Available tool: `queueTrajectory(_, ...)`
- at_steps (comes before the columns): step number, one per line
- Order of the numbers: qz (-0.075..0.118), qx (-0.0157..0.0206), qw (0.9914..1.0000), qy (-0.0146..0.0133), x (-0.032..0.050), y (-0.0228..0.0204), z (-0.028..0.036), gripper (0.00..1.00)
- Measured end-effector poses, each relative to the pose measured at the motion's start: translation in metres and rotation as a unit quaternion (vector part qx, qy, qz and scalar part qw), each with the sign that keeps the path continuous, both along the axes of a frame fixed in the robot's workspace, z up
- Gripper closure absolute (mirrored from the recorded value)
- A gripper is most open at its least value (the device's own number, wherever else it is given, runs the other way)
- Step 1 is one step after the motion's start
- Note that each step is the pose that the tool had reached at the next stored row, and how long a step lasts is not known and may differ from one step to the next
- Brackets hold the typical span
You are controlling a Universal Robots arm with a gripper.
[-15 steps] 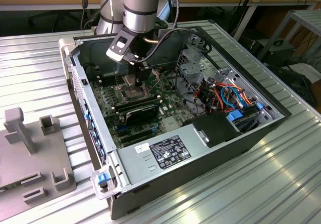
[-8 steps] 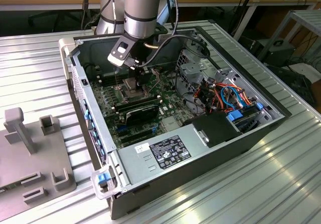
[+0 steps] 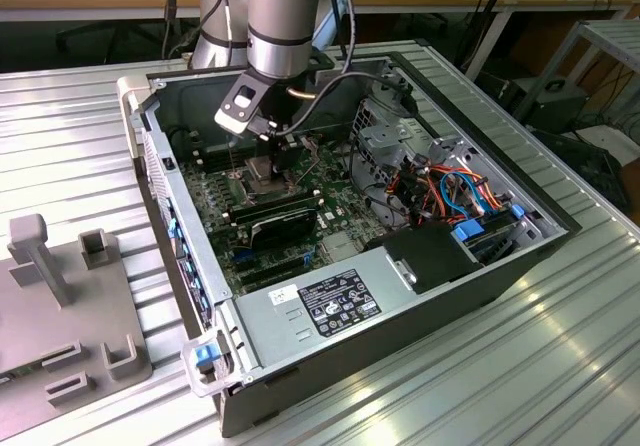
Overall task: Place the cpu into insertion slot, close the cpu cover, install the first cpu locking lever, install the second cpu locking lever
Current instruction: 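Place the cpu into insertion slot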
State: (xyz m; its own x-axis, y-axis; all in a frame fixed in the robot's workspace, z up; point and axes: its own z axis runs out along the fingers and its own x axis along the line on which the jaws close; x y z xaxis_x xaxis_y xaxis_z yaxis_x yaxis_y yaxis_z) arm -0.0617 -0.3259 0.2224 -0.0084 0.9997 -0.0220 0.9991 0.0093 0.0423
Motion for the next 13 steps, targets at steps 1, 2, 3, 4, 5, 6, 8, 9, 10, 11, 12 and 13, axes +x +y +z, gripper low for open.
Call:
queueTrajectory(1,0.0,0.0,1.0,0.0,0.0,0.0,-0.0011,0.45)
queueTrajectory(2,0.0,0.0,1.0,0.0,0.0,0.0,-0.0023,0.45)
queueTrajectory(3,0.0,-0.0001,1.0,0.0,0.0,0.0,-0.0036,0.45)
queueTrajectory(4,0.0,0.0,1.0,0.0,0.0,0.0,-0.0049,0.45)
queueTrajectory(5,0.0,-0.0001,1.0,0.0001,0.0,0.0,-0.0055,0.45)
queueTrajectory(6,0.0,-0.0001,1.0,0.0,0.0,0.0,-0.006,0.45)
queueTrajectory(8,0.0,0.0,1.0,0.0,0.0,0.0,-0.007,0.45)
queueTrajectory(9,0.0,0.0,1.0,0.0,0.0,0.0,-0.0077,0.45)
queueTrajectory(10,0.0,-0.0001,1.0,0.0,-0.0001,-0.0002,-0.0082,0.45)
queueTrajectory(11,0.0,-0.0001,1.0,0.0,-0.0001,-0.0004,-0.009,0.45)
queueTrajectory(12,0.0,0.0,1.0,0.0,0.0,-0.0005,-0.0097,0.45)
queueTrajectory(13,0.0,-0.0001,1.0,0.0,0.0,-0.0011,-0.0105,0.45)
